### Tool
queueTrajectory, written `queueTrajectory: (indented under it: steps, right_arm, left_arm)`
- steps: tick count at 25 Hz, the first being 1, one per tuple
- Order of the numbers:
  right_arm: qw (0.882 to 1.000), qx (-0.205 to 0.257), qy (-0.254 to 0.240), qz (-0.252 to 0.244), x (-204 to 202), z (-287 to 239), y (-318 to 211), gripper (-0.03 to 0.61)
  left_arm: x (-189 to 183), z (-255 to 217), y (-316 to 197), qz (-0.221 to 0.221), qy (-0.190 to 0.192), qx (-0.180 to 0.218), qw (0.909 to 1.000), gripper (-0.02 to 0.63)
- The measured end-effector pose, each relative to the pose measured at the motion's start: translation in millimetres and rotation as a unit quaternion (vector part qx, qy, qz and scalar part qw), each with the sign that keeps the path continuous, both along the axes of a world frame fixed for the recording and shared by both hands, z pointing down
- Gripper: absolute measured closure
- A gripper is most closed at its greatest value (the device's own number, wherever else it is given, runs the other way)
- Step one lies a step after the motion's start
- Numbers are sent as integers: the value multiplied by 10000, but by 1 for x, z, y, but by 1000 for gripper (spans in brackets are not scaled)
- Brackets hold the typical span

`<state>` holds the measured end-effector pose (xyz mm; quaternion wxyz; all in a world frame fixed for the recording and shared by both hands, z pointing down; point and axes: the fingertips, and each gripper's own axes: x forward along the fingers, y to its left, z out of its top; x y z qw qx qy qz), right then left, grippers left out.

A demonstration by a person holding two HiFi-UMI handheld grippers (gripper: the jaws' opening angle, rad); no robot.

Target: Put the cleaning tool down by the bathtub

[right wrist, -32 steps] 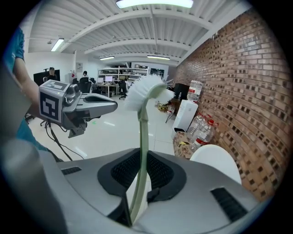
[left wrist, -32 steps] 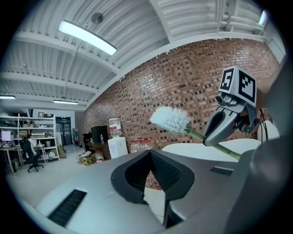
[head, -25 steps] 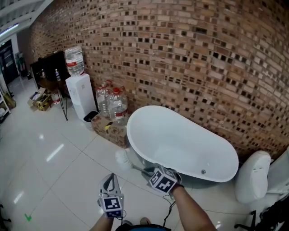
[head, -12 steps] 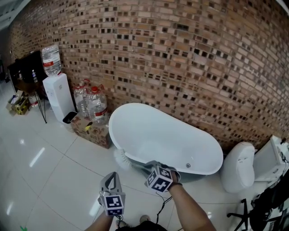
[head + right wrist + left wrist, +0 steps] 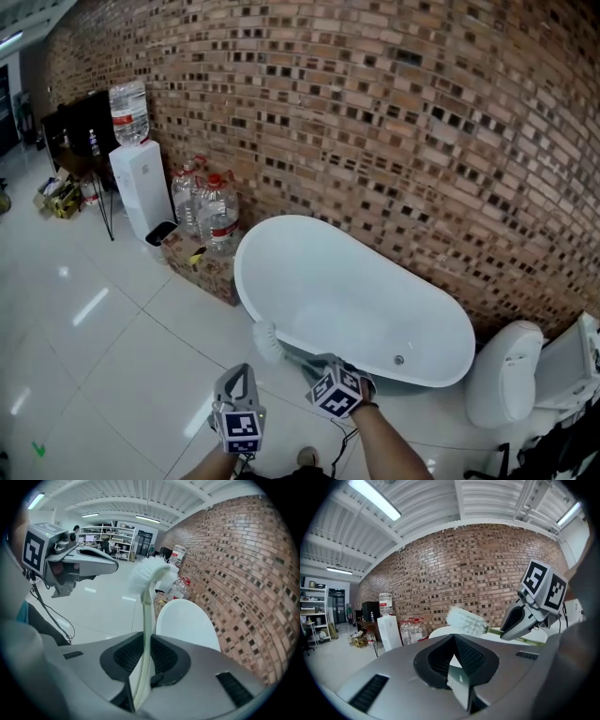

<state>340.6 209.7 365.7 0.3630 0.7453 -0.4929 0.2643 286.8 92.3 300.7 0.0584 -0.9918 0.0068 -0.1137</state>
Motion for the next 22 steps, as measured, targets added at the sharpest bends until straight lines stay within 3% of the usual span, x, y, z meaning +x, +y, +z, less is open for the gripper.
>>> queueTrajectory:
  steps: [6,11,22]
  right_arm:
    - [9994,-243,-85,-235,29,51,30,517]
    - [9988,-413,-119,-246,41,109,31,517]
    - [9956,-891,-47,-281,68,297,19,517]
  left_arm:
    - [30,38,27,-216,-227,25,9995,609]
    - [41,89,38,-29,-395,-17,9992,609]
    - [73,265,7,14,-614,-83,9981,609]
